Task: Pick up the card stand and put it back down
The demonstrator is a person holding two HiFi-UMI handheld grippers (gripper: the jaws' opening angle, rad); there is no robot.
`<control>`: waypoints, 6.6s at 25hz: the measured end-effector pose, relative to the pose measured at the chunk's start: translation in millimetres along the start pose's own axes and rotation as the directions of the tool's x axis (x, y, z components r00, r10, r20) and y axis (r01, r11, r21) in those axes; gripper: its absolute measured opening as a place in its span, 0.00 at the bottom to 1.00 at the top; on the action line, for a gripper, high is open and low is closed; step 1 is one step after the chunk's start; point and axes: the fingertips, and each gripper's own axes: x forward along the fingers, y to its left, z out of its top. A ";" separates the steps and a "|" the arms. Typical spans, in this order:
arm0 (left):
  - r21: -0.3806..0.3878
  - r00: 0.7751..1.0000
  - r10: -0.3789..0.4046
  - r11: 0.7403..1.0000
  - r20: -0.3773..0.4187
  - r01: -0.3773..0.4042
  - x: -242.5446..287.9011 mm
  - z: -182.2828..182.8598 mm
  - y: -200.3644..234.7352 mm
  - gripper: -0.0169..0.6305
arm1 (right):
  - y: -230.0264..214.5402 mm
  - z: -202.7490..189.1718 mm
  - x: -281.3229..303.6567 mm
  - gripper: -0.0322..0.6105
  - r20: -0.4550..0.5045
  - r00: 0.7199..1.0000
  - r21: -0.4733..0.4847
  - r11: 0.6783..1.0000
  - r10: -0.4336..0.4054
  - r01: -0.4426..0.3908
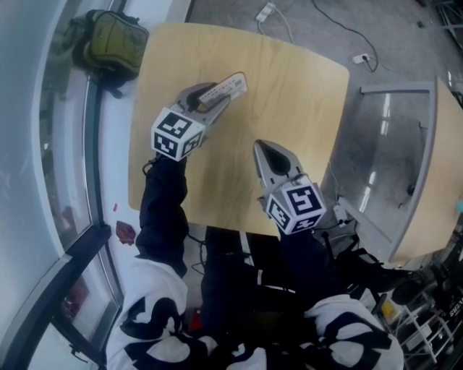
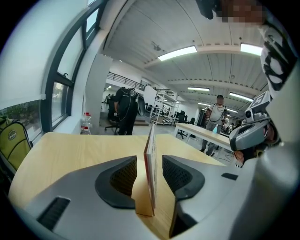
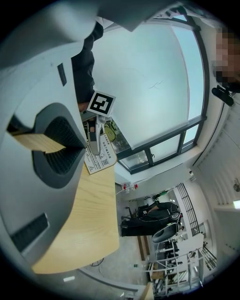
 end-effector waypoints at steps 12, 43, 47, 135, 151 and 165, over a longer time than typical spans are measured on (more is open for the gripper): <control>-0.010 0.999 -0.038 0.999 0.010 0.038 8.9 4.0 -4.3 0.07 | -12.4 5.0 -6.7 0.07 0.014 1.000 0.009 1.000 -0.022 0.022; 0.102 0.970 -0.223 0.972 0.093 0.213 -108.9 204.5 -140.8 0.05 | 54.5 149.2 -122.2 0.07 0.284 0.958 -0.118 0.993 0.036 -0.002; 0.099 0.981 -0.150 0.985 0.126 0.138 -123.0 214.3 -161.2 0.05 | 73.3 166.5 -143.6 0.07 0.325 0.943 -0.178 0.984 0.067 -0.009; -0.147 0.804 0.549 0.836 0.228 -0.529 -292.0 113.8 -85.2 0.05 | 152.0 144.0 -101.7 0.07 0.188 0.968 -0.311 0.945 0.165 -0.100; -0.053 0.885 0.462 0.887 0.053 -0.460 -260.3 54.1 50.6 0.05 | 119.3 114.2 -33.7 0.07 0.048 0.993 -0.268 0.959 0.106 -0.090; 0.179 0.993 0.076 0.982 -0.086 -0.060 -154.6 45.4 173.2 0.05 | 66.1 95.2 57.6 0.07 -0.054 0.998 -0.209 0.976 0.044 -0.054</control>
